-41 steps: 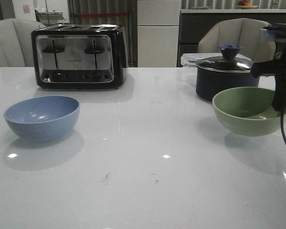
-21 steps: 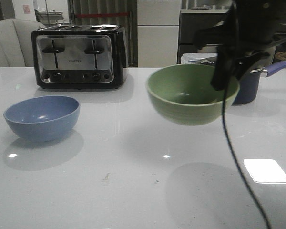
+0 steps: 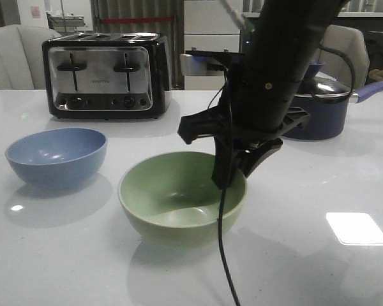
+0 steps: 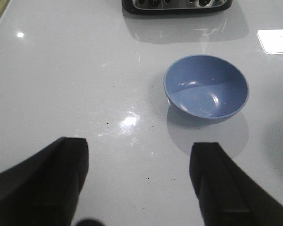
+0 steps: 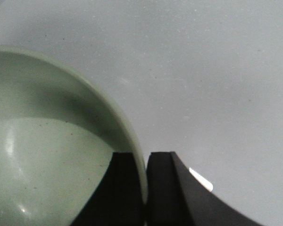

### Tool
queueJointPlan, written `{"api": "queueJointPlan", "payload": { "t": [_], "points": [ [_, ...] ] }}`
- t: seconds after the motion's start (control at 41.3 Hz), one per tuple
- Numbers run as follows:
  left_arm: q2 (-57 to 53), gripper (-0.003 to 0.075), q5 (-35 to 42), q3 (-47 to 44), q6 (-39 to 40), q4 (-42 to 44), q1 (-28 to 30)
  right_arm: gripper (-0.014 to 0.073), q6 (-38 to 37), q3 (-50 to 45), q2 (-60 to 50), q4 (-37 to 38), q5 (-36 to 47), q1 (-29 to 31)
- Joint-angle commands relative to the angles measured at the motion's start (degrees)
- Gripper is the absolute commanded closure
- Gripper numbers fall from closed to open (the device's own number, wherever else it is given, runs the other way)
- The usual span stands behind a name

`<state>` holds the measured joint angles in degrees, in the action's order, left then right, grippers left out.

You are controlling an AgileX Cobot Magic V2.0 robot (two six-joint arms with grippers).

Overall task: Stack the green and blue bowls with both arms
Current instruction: 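Lift the green bowl with the right gripper and set it down centrally, then open the right gripper and raise it away from the green bowl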

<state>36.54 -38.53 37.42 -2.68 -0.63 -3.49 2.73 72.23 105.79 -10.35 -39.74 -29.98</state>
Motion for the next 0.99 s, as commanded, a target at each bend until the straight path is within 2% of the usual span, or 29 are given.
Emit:
{"api": "queueJointPlan", "payload": {
  "t": [0.0,0.242,0.509,0.678,0.969],
  "points": [
    [0.3,0.0215,4.5,2.0,0.2,-0.1,-0.5,0.0434,0.8,1.3,-1.4,-0.7,2.7,0.0],
    [0.3,0.0215,4.5,2.0,0.2,-0.1,-0.5,0.0195,0.8,1.8,-1.5,0.2,2.7,0.0],
    [0.3,0.0215,4.5,2.0,0.2,-0.1,-0.5,0.0197,2.6,-0.8,-10.5,1.5,4.3,-0.3],
    [0.3,0.0215,4.5,2.0,0.2,-0.1,-0.5,0.0197,5.3,-7.3,-22.3,1.5,6.7,-1.8],
    [0.3,0.0215,4.6,2.0,0.2,-0.1,-0.5,0.0197,5.4,-19.6,-42.7,1.5,7.1,-2.2]
  ]
}}
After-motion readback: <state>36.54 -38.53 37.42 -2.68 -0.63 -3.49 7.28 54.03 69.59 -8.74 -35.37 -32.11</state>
